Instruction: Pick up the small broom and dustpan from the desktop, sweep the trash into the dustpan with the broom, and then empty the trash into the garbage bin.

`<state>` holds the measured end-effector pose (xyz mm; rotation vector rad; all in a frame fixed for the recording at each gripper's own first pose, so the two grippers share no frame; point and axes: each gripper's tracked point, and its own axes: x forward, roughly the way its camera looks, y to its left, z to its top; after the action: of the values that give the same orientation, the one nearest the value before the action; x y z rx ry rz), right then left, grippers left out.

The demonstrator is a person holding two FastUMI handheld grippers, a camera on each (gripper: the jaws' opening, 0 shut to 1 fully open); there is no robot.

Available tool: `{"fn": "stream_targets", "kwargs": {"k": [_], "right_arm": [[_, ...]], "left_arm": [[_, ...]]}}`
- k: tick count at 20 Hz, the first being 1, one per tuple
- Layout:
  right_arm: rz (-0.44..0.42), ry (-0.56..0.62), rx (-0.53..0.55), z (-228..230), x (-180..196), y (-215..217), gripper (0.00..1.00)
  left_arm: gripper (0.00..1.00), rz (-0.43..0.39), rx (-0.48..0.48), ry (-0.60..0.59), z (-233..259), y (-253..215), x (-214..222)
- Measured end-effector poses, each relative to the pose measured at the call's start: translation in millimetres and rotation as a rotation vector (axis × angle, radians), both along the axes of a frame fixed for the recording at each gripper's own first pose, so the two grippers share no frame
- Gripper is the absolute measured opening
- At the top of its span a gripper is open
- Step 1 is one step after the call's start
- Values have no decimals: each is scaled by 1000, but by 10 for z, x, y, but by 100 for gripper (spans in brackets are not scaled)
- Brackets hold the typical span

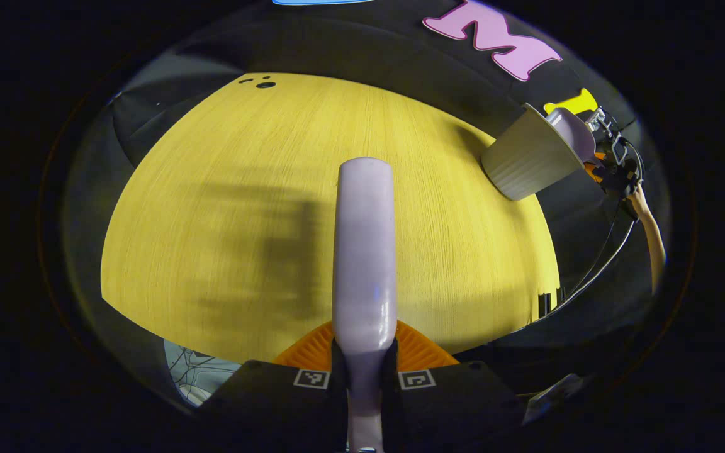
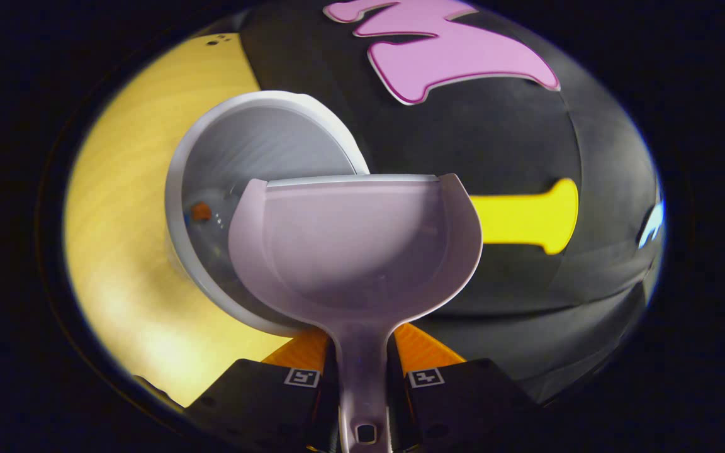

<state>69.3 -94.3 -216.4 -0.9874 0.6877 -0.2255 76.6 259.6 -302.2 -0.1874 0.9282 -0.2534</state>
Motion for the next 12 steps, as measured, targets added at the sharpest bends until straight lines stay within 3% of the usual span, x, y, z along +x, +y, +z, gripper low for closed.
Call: {"fn": "stream_targets", "kwargs": {"k": [6,12], "right_arm": [[-158,-46,397,-8,40,104,36],[-209,-121,652,110,96,231,36]], "left_arm": [[25,37,4,-23,107,187,-4],[25,37,23,-55,224,288,-47]]}}
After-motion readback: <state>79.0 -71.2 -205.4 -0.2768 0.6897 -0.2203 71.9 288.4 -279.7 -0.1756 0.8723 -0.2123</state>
